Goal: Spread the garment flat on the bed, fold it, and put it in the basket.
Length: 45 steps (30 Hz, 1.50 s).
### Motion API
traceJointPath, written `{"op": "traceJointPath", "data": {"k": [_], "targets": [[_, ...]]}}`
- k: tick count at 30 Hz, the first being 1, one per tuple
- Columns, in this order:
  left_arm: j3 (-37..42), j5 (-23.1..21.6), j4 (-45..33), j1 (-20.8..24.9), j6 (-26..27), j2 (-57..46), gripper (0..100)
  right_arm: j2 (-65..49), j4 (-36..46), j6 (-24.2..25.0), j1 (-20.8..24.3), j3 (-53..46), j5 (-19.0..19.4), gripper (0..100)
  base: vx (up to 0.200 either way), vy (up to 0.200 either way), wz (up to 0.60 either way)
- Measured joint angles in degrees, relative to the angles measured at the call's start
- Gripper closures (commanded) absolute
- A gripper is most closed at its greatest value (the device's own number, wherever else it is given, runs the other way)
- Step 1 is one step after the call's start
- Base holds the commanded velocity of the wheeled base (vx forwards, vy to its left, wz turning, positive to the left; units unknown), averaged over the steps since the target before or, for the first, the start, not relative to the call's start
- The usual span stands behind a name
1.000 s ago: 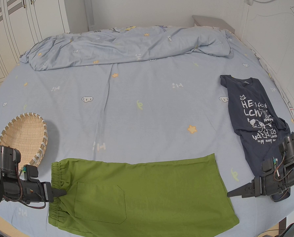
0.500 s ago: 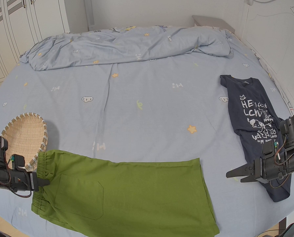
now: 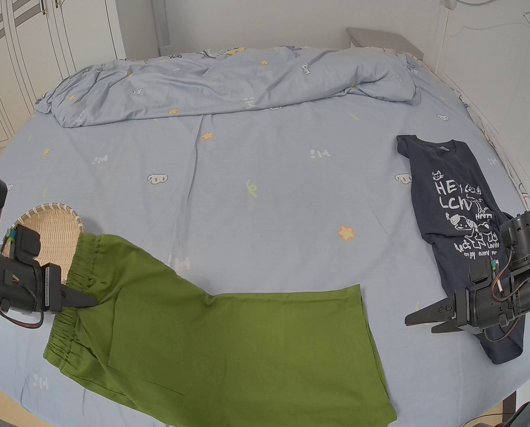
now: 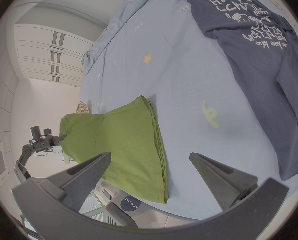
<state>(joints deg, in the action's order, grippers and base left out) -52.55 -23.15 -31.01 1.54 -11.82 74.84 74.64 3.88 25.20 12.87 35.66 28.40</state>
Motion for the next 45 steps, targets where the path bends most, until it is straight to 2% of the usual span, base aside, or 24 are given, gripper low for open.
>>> {"op": "traceJointPath", "data": {"k": [6,10,14,18,26,41,42,45], "targets": [[-4.44,6.64,-1.69,16.30,-10.80,-1.88,100,0.11,0.00,0.00,0.32,-0.09,-0.05,0,0.000,0.000,0.00],[-7.39,12.75,-2.16,27.56,-18.66,-1.52,100,0.29,0.00,0.00,0.43,-0.11,-0.09,0,0.000,0.000,0.00],[-11.56,19.87,-1.63,36.94,-28.84,1.27,100,0.60,0.00,-0.02,0.52,-0.13,-0.16,0,0.000,0.000,0.00],[-15.41,24.05,0.90,43.75,-36.32,6.28,100,1.04,0.00,-0.05,0.57,-0.22,-0.22,0,0.000,0.000,0.00],[-18.83,25.86,8.79,49.07,-42.69,14.25,100,2.19,0.00,-0.11,0.44,-0.24,-0.44,0,0.000,0.000,0.00],[-19.19,28.73,15.80,56.70,-44.73,21.66,100,3.80,-0.18,-0.07,-0.09,-0.24,-0.49,0,0.000,0.000,0.00],[-19.19,28.73,16.13,57.11,-44.75,22.05,0,3.80,-0.21,-0.07,-0.15,-0.24,-0.49,0,0.000,0.000,0.00],[-19.22,28.76,18.08,57.92,-44.73,23.20,0,3.85,-0.21,-0.07,-0.12,-0.24,-0.46,0,0.000,0.000,0.00]]}}
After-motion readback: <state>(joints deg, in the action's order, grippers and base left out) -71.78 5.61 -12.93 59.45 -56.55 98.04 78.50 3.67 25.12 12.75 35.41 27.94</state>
